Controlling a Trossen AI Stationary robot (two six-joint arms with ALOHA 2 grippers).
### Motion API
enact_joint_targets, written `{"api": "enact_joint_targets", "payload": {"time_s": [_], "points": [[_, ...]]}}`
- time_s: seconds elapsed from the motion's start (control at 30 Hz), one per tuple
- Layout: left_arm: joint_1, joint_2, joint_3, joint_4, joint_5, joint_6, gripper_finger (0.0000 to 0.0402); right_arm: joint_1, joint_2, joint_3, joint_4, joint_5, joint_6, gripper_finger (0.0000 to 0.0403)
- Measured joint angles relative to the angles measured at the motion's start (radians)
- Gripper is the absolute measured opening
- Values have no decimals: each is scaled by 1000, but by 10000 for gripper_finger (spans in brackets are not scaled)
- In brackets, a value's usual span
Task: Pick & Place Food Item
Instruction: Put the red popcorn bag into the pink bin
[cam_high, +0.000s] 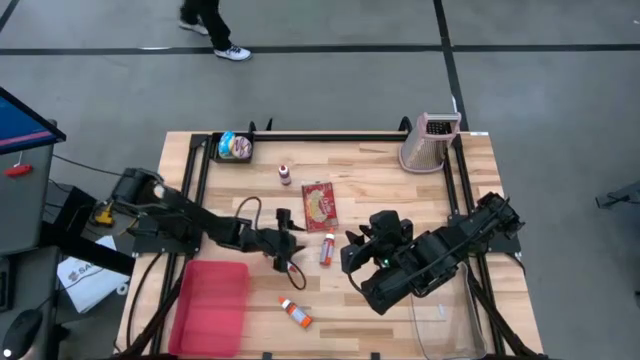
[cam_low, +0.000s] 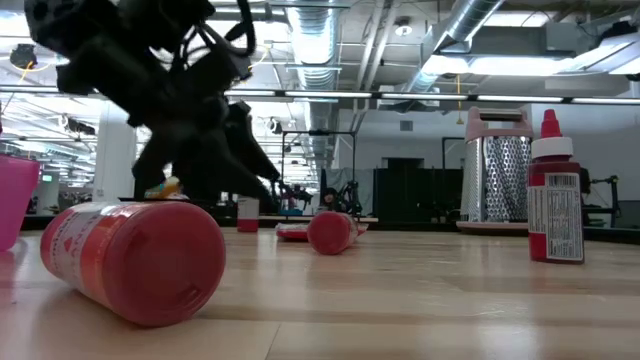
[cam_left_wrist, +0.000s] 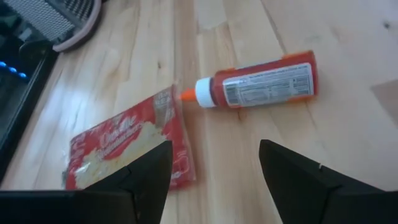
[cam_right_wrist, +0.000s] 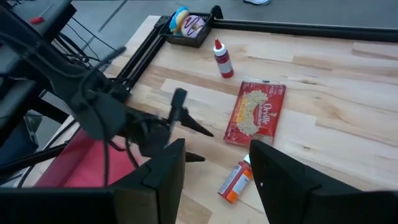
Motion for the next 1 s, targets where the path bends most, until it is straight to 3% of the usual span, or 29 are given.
{"api": "enact_joint_targets", "payload": {"time_s": [0.3,0.4,1.0], "points": [[69,126,25,89,-7,42,230,18,0,0,0,-2,38,173],[107,146,49,87,48,43,230,28,0,0,0,-2,41,173],[180,190,182,-211,93,-12,192,47,0,0,0,1,41,173]]}}
